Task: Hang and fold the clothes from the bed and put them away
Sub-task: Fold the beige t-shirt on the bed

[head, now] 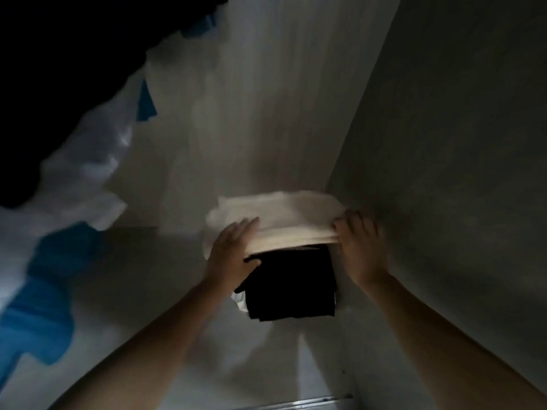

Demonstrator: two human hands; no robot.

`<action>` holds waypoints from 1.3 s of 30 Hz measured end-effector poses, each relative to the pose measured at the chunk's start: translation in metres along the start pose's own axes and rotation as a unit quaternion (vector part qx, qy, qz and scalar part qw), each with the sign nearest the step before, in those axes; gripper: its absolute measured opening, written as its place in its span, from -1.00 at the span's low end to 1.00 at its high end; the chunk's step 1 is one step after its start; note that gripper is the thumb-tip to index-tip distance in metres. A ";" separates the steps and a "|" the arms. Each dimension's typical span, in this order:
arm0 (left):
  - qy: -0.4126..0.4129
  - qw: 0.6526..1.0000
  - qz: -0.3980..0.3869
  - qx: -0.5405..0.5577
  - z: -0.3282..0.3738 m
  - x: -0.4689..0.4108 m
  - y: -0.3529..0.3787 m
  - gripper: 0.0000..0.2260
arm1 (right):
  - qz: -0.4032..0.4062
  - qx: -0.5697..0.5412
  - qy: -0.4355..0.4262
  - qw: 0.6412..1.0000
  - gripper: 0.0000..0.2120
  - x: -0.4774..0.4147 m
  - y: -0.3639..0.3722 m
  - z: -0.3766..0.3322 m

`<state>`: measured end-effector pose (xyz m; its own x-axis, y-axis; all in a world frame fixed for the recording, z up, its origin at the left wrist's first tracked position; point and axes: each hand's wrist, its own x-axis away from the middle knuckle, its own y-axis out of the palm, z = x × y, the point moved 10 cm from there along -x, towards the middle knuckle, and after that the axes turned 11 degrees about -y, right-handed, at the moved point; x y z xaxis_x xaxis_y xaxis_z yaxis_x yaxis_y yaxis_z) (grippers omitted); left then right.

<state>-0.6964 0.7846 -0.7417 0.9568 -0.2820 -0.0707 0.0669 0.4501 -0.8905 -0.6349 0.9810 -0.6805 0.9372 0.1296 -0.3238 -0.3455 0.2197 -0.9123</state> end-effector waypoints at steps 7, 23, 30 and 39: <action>-0.038 0.972 -0.228 -0.033 -0.038 0.076 0.082 -0.20 | -0.143 -0.054 -0.034 0.988 -0.36 0.085 0.042 -0.047; -0.094 0.965 -0.244 0.013 0.110 0.191 -0.166 -0.46 | -0.231 -0.069 0.009 0.971 -0.49 0.144 -0.255 -0.038; 0.020 0.965 -0.261 0.031 0.188 0.224 -0.228 -0.50 | -0.140 -0.046 -0.001 0.989 -0.49 0.178 -0.367 -0.026; 0.227 0.944 -0.237 0.024 0.300 0.277 -0.273 -0.55 | -0.111 0.024 0.138 0.984 -0.32 0.284 -0.476 0.020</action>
<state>-0.3650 0.8379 -0.3832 0.5971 -0.7905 0.1366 0.4808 0.2163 -0.8497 -0.2047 0.9324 -0.3332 0.9646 -0.1921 -0.1805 -0.1274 0.2599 -0.9572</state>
